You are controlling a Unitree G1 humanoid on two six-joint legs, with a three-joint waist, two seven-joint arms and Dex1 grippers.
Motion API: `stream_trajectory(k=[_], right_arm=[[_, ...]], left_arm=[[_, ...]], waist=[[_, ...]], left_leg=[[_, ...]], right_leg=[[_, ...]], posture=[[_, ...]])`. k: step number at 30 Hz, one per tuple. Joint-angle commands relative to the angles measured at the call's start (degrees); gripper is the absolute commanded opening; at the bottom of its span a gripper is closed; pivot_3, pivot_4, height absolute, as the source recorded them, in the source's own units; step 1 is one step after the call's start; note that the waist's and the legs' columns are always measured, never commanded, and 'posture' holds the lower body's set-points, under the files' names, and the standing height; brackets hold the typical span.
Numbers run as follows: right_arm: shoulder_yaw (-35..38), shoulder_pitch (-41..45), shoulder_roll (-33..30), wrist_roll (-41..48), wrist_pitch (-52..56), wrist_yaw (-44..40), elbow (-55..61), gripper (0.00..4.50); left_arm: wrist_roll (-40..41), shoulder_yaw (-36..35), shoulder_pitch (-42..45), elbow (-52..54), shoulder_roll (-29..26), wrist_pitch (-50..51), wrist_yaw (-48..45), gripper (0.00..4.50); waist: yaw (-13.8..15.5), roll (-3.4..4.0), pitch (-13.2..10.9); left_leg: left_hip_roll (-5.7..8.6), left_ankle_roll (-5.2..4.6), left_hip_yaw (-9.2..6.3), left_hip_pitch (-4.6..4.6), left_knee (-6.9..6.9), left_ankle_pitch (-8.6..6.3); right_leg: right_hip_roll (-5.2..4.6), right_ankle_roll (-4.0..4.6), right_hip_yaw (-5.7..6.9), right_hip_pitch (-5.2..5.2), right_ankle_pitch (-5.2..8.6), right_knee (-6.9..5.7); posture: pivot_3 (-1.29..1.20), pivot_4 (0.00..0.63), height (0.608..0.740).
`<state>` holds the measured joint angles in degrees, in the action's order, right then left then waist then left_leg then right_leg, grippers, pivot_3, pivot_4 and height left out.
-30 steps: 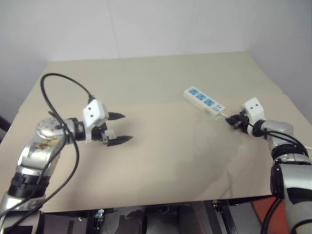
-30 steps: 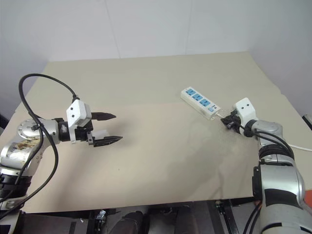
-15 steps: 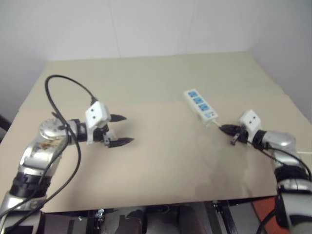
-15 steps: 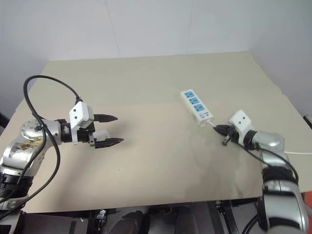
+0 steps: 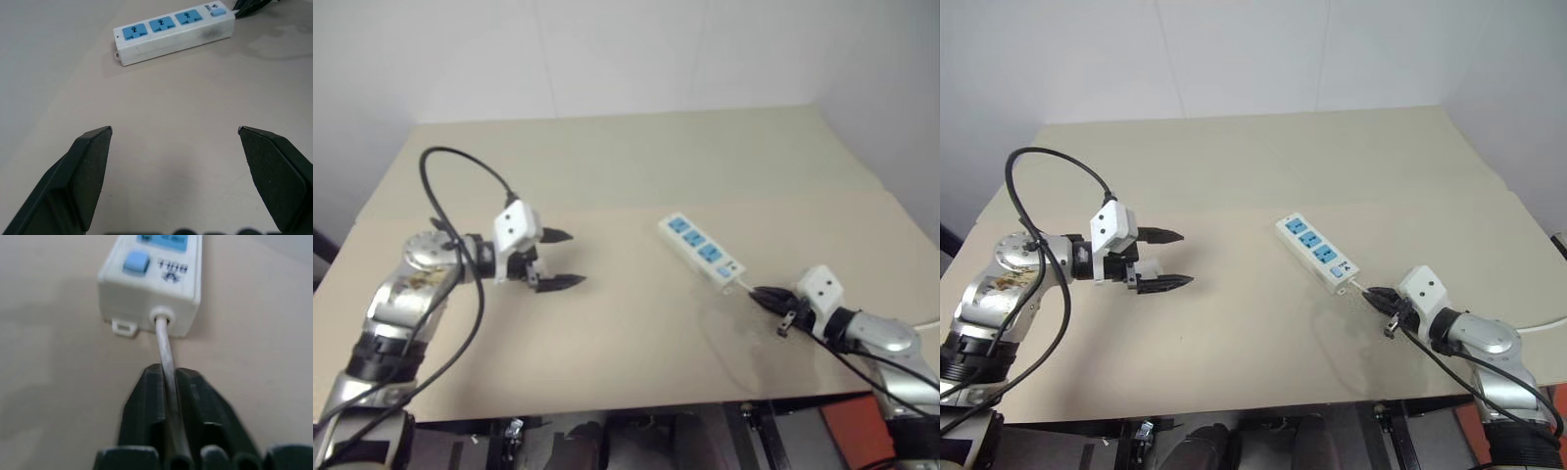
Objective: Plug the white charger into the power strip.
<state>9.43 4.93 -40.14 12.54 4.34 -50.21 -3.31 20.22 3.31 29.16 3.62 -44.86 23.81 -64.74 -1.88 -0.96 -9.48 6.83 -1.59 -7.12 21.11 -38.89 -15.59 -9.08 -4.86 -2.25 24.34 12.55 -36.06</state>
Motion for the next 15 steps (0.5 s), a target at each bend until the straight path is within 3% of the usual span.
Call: stream_trajectory(k=[1,8,12,15], right_arm=[[2.47,0.04,0.73,2.66,-1.51,0.28,2.41,2.03],[5.19,-1.32,4.27,8.82,-2.15,-0.23,3.64,4.42],[5.06,-2.36,7.36,11.06,-2.59,0.31,4.29,4.47],[2.69,-0.41,11.83,6.87,-5.28,6.38,3.63,4.47]], left_arm=[[-0.31,-0.62,0.89,0.3,-0.13,-1.31,-0.29,4.5],[-0.31,-1.58,-0.65,1.12,-0.78,-1.79,-0.28,4.5],[-0.39,-1.68,-0.84,1.27,-0.61,-2.0,0.01,4.5],[-0.35,-1.53,-1.31,1.53,-0.89,-1.99,-0.26,4.5]], waist=[[0.01,0.0,0.0],[0.59,0.0,0.0],[0.91,0.0,0.0],[0.75,0.0,0.0]], left_leg=[[0.0,0.01,0.0,0.01,0.0,0.0],[-0.02,0.0,0.01,0.01,0.01,0.0],[-0.02,0.0,0.01,0.0,0.0,0.0],[-0.04,0.01,0.01,0.0,0.0,0.0]], right_leg=[[0.0,0.0,0.0,0.0,0.0,0.02],[0.01,0.0,0.0,0.0,0.0,0.05],[0.01,0.0,0.0,-0.01,0.0,0.05],[0.03,0.0,-0.01,0.01,0.0,0.03]], posture=[[0.0,0.15,0.74],[0.0,0.15,0.74],[0.0,0.15,0.74],[0.0,0.15,0.74]])
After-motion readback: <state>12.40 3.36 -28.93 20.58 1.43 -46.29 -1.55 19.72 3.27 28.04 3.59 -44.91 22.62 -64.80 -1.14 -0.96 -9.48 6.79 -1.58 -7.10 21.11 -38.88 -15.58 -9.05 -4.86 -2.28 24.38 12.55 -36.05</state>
